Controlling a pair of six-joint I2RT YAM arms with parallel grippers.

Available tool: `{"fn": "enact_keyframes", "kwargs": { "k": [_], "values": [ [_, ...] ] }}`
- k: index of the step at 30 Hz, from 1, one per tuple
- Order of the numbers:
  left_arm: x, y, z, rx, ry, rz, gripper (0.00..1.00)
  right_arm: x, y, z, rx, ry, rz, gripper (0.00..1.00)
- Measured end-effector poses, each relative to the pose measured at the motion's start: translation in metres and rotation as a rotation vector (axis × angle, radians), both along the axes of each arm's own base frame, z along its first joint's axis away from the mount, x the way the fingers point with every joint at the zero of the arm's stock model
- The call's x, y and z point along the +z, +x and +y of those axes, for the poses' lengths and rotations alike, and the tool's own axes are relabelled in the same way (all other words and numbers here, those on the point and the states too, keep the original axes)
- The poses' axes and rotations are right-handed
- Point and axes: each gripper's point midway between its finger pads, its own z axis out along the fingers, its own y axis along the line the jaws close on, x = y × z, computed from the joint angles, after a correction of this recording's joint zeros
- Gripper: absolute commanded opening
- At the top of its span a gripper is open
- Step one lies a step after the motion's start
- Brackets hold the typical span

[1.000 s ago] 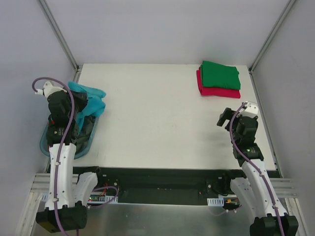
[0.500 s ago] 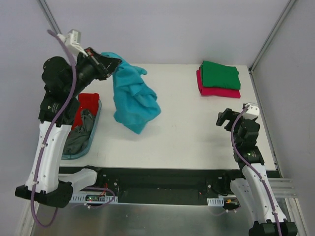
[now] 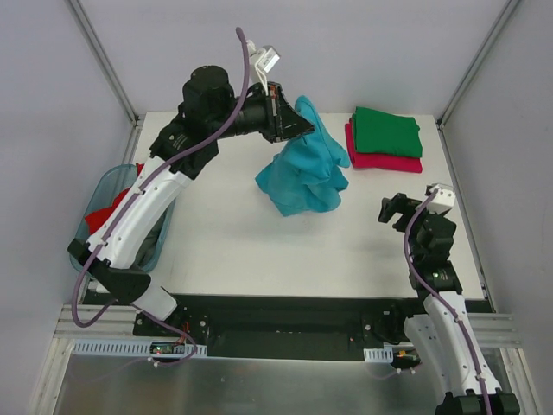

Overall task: Fold and stack the t-shirts
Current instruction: Move the tshirt to the center of the board, then flatten out the tshirt

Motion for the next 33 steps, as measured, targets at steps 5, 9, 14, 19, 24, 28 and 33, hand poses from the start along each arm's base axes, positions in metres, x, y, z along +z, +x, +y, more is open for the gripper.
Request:
{"fn": "enact_keyframes", "kwargs": {
  "k": [5, 9, 14, 19, 24, 28, 33],
  "values": [
    [-0.013, 0.0, -0.004, -0.028, 0.033, -0.012, 0.06, -0.001, 0.001, 0.0, -0.001, -0.001, 0.003, 0.96],
    [-0.067, 0.025, 0.037, 0.259, 0.168, -0.014, 0.31, -0.001, 0.001, 0.0, -0.001, -0.001, 0.002, 0.96],
    [-0.161, 0.06, 0.148, 0.742, 0.387, 0.1, 0.92, -0.004, 0.001, 0.006, 0.031, 0.004, 0.014, 0.96],
    [-0.258, 0.052, 0.22, 0.956, 0.556, 0.296, 0.99, -0.025, 0.005, 0.021, 0.104, 0.039, 0.132, 0.96],
    [-0.308, 0.015, 0.223, 0.909, 0.582, 0.411, 0.99, -0.038, 0.013, 0.044, 0.201, 0.102, 0.265, 0.96],
    [-0.332, -0.002, 0.198, 0.78, 0.545, 0.475, 0.99, -0.048, 0.014, 0.068, 0.285, 0.136, 0.335, 0.96],
    [-0.34, -0.015, 0.128, 0.525, 0.534, 0.449, 0.98, -0.079, -0.008, 0.111, 0.38, 0.102, 0.489, 0.96]
  ]
}}
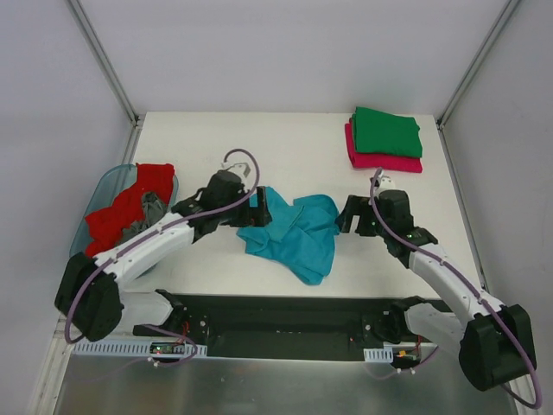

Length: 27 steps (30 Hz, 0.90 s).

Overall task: Fold and stack the t-shirts
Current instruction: Flatten out the tshirt

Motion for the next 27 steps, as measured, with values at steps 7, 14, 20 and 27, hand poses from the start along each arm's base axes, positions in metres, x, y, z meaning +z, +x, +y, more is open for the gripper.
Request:
{"fn": "enact_keyframes", "kwargs": {
  "k": [7, 14, 20, 27],
  "values": [
    [-0.019, 0.025, -0.08, -0.173, 0.002, 0.061, 0.92, -0.027, -0.02, -0.011, -0.137, -0.014, 0.073, 0.96],
    [-0.038, 0.049, -0.135, -0.269, 0.034, 0.07, 0.67, -0.008, -0.031, -0.034, -0.246, 0.02, -0.06, 0.96],
    [-0.052, 0.06, -0.155, -0.298, 0.066, 0.089, 0.49, -0.006, -0.033, -0.044, -0.278, 0.002, -0.103, 0.96],
    [-0.075, 0.056, -0.152, -0.309, 0.116, 0.153, 0.0, -0.025, -0.036, -0.051, -0.276, -0.073, -0.047, 0.96]
  ]
}}
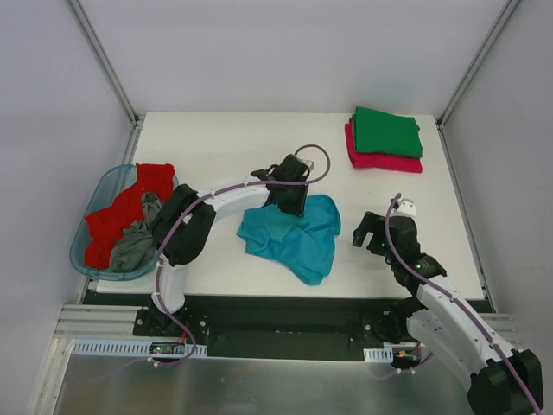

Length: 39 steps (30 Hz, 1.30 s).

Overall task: Fold and stack the t-shirts
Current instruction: Flatten out the tshirt

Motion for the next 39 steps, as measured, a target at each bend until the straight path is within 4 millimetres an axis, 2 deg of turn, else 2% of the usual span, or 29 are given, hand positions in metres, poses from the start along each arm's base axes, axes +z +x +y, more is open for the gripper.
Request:
{"fn": "enact_keyframes", "kwargs": {
  "k": [7, 11, 18, 21, 27, 30, 31, 34, 39],
  "values": [
    [-0.003, 0.002, 0.008, 0.016, 0.044, -0.007, 0.0, -0.012, -0.003, 0.001, 0.026, -0.024, 0.049, 0.96],
    [0.013, 0.004, 0.026, 0.066, 0.076, -0.071, 0.0, -0.014, -0.006, 0.017, 0.1, 0.015, 0.072, 0.96],
    [0.082, -0.003, 0.092, 0.26, 0.094, -0.288, 0.0, -0.009, -0.009, 0.049, 0.215, 0.069, 0.081, 0.96],
    [0.097, -0.012, 0.128, 0.361, 0.106, -0.362, 0.0, -0.005, -0.006, 0.06, 0.238, 0.076, 0.088, 0.96],
    [0.072, -0.031, 0.209, 0.585, 0.149, -0.346, 0.0, -0.011, 0.0, 0.083, 0.271, 0.059, 0.151, 0.99],
    [0.062, -0.037, 0.245, 0.703, 0.158, -0.33, 0.0, -0.016, 0.004, 0.093, 0.27, 0.041, 0.176, 0.89],
    [0.061, -0.039, 0.251, 0.728, 0.156, -0.328, 0.0, -0.017, 0.005, 0.096, 0.269, 0.037, 0.182, 0.82],
    [0.058, -0.042, 0.262, 0.769, 0.148, -0.324, 0.0, -0.022, 0.008, 0.106, 0.273, 0.024, 0.205, 0.71],
    [0.054, -0.044, 0.267, 0.794, 0.146, -0.316, 0.0, -0.025, 0.007, 0.127, 0.291, -0.012, 0.225, 0.66]
  ]
}}
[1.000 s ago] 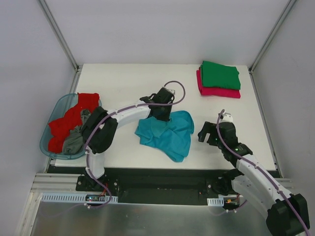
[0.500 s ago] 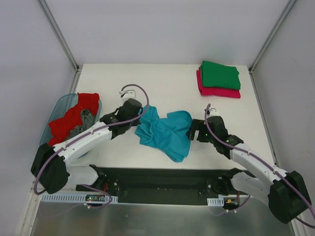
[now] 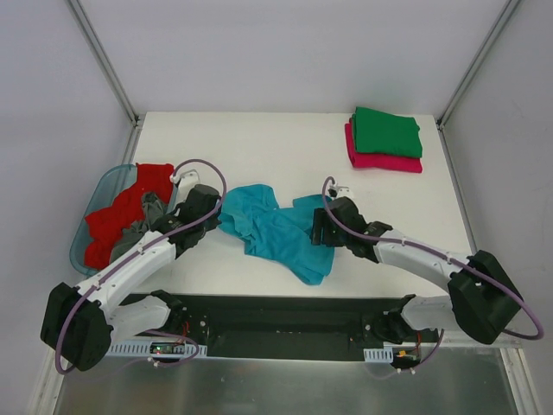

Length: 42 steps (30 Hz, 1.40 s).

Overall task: Fold and stack the t-shirts
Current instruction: Flatten out the tshirt

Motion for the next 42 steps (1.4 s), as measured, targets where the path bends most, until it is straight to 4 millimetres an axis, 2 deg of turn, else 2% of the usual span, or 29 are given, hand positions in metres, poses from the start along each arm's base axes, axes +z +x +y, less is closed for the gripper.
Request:
{"fn": "enact_keyframes", "kwargs": {
  "k": [6, 13, 19, 26, 28, 30, 32, 34, 35, 38, 40, 42],
  "values": [
    [-0.002, 0.0, 0.002, 0.011, -0.003, 0.002, 0.0, 0.005, -0.004, 0.011, 0.005, -0.068, -0.02, 0.61],
    [-0.002, 0.001, 0.006, 0.024, -0.003, 0.003, 0.0, -0.014, -0.001, -0.007, -0.066, -0.176, 0.008, 0.6],
    [-0.005, -0.001, 0.008, 0.028, -0.001, 0.007, 0.0, -0.016, 0.0, -0.024, -0.13, -0.236, 0.003, 0.63],
    [-0.005, 0.0, 0.01, 0.036, -0.001, 0.008, 0.0, -0.015, 0.003, -0.024, -0.153, -0.225, -0.004, 0.6],
    [-0.005, 0.0, 0.01, 0.037, -0.001, 0.008, 0.0, -0.016, 0.006, -0.018, -0.148, -0.199, -0.004, 0.51],
    [-0.005, 0.0, 0.01, 0.037, -0.001, 0.008, 0.0, -0.021, 0.009, -0.014, -0.14, -0.181, 0.006, 0.34],
    [-0.005, 0.0, 0.01, 0.037, -0.001, 0.008, 0.0, -0.028, 0.01, -0.012, -0.136, -0.178, 0.025, 0.23],
    [-0.005, 0.0, 0.011, 0.039, -0.001, 0.008, 0.0, -0.032, 0.009, -0.012, -0.126, -0.185, 0.039, 0.04],
    [-0.005, 0.0, 0.012, 0.043, -0.002, 0.008, 0.0, -0.033, 0.01, -0.013, -0.12, -0.189, 0.038, 0.01],
    [-0.003, 0.001, 0.016, 0.057, -0.006, 0.001, 0.0, -0.025, 0.012, -0.013, -0.11, -0.186, 0.011, 0.01],
    [0.004, 0.003, 0.019, 0.068, -0.017, -0.018, 0.0, -0.008, 0.017, -0.015, -0.105, -0.177, -0.041, 0.01],
    [0.019, 0.006, 0.02, 0.073, -0.035, -0.057, 0.0, 0.02, 0.02, -0.022, -0.099, -0.18, -0.117, 0.01]
  ]
}}
